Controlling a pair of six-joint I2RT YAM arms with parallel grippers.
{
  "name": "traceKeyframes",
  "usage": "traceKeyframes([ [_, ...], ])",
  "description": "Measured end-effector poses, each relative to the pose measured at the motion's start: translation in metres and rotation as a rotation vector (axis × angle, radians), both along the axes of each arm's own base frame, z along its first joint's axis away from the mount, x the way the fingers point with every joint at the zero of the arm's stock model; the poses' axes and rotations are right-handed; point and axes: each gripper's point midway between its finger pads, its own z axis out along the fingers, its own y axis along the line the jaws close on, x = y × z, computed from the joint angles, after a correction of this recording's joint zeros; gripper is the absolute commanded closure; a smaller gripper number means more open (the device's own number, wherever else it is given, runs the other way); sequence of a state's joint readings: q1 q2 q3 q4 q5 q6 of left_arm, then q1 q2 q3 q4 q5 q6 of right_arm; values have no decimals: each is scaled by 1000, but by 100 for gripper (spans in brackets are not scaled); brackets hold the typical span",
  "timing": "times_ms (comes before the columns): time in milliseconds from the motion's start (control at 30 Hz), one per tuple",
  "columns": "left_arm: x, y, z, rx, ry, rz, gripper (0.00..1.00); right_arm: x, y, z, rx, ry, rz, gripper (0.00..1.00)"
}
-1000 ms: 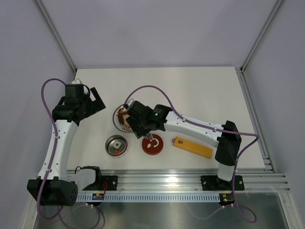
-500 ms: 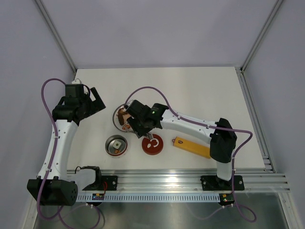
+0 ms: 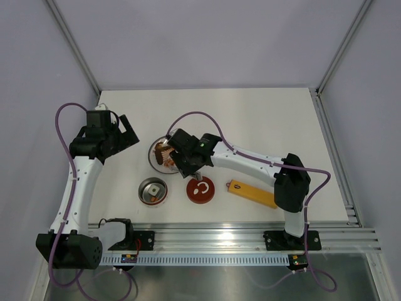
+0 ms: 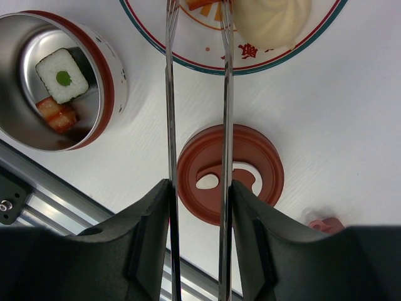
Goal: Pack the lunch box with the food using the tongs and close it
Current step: Pick up the fake food from the plate.
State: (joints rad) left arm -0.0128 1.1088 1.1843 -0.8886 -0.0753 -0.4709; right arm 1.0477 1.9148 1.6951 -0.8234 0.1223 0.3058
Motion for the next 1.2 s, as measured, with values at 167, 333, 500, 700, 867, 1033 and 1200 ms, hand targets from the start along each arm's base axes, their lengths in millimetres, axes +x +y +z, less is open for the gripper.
traceKeyframes([
  [167,1,0,-2,0,6,0,1,1,0,-1,3,0,-2,48],
  [333,1,0,-1,0,5,0,1,3,3,-7,-9,0,12,45],
  [500,1,0,-1,0,3,0,1,8,8,-17,-34,-4,32,45],
  [700,2,0,-1,0,-1,0,1,8,6,-22,-58,-2,51,49],
  [867,2,0,-1,0,-2,0,1,7,4,-22,-67,3,52,47],
  [1033,2,0,-1,0,-1,0,1,6,2,-23,-76,7,55,46],
  [1200,2,0,-1,-1,-1,0,1,3,-3,-23,-97,14,64,46],
])
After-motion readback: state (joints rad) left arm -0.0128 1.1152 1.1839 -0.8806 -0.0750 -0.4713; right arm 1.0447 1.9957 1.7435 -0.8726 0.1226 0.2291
